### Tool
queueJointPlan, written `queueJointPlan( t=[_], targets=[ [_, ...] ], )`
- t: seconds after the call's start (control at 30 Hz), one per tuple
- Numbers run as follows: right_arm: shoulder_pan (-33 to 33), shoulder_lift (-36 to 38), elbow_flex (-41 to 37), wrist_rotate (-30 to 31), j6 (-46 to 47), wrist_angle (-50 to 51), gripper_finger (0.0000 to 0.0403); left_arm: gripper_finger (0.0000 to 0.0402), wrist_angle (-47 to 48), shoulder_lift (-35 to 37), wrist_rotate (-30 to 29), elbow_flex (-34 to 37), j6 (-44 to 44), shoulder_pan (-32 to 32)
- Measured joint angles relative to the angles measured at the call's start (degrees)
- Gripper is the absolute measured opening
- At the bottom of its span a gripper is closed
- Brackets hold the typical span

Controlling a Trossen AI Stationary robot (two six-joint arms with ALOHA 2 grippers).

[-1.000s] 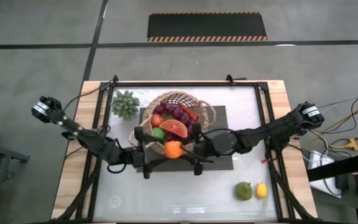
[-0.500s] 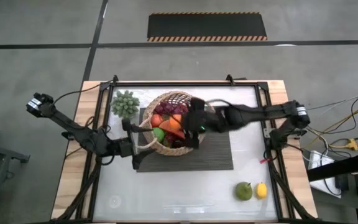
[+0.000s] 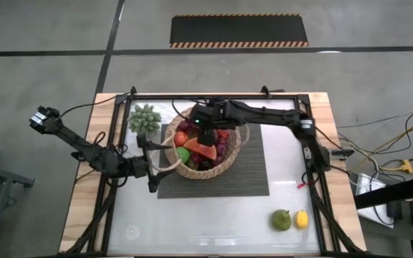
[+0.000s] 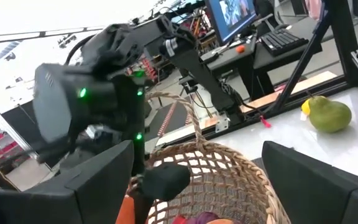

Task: Build produce basket
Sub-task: Put the orange into the brown basket, then put the green pear into the brown basket

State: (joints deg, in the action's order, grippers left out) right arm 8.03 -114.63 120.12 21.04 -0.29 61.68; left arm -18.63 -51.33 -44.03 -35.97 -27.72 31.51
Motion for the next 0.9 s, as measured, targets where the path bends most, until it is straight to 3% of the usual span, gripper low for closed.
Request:
queueJointPlan(
  t=[0.3,0.7,0.9],
  targets=[
    [1.4,-10.2,14.3,0.2,1.9,17.4,0.0245,0.0336,-0.2,0.1,0.0,0.0,-2.9,0.0],
    [1.3,-9.7,14.9,-0.1,2.2,17.5,0.0324,0.0336,-0.2,0.1,0.0,-0.1,-3.2,0.0],
    [0.1,-7.0,14.9,-0.1,3.8,17.5,0.0339,0.0336,-0.1,0.0,0.0,-0.1,-3.2,0.0]
  ],
)
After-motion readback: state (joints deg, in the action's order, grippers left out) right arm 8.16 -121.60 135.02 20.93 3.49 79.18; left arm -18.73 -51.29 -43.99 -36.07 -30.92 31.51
